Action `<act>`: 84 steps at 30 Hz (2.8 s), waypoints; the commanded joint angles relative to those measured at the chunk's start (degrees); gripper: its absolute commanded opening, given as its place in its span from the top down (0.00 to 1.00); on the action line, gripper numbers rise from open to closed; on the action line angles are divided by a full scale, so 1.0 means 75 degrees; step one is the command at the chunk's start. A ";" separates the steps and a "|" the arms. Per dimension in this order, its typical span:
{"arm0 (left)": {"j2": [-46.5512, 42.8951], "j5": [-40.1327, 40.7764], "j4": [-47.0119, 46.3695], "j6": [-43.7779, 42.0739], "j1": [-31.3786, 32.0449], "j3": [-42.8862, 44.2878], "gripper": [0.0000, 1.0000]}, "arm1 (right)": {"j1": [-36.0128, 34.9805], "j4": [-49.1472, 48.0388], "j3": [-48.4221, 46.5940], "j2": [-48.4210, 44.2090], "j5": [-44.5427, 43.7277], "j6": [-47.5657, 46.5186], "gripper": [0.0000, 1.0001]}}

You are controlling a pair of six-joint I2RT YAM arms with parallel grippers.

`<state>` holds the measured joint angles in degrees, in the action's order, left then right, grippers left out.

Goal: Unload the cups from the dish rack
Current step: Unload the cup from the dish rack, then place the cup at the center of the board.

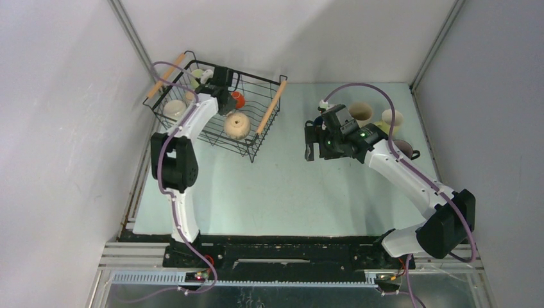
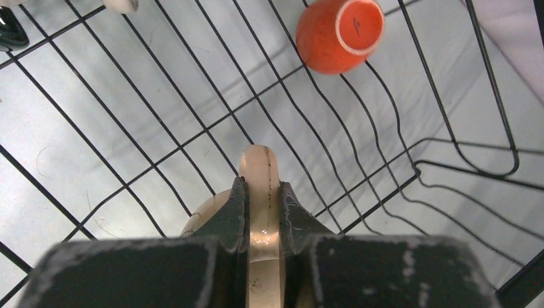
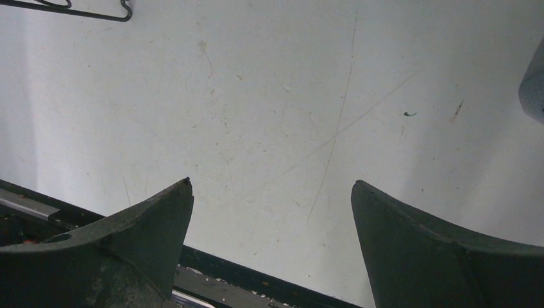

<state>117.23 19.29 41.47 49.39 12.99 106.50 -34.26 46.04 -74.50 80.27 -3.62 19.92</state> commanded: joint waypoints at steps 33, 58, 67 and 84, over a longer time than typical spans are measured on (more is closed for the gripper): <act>-0.2812 -0.2810 -0.1912 -0.3188 0.0160 0.1072 1.00 | 0.1254 -0.4966 -0.2488 0.2050 0.5457 0.0806 0.00; -0.3080 -0.5722 -0.3221 -0.1307 0.0154 0.0972 1.00 | 0.1839 -1.1242 -0.1895 0.3742 0.7369 0.4892 0.00; -0.3007 -0.6214 -0.3732 -0.0826 0.0154 0.0954 1.00 | 0.1777 -1.2626 -0.1748 0.3996 0.7527 0.6057 0.00; -0.2966 -0.7426 -0.5030 0.0351 0.0145 0.0608 1.00 | 0.1743 -1.5764 -0.1354 0.3714 0.7377 0.8828 0.15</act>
<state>99.33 -31.94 13.82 46.61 14.44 110.80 -21.04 -64.29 -85.76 110.52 52.36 80.60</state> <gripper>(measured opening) 0.108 0.891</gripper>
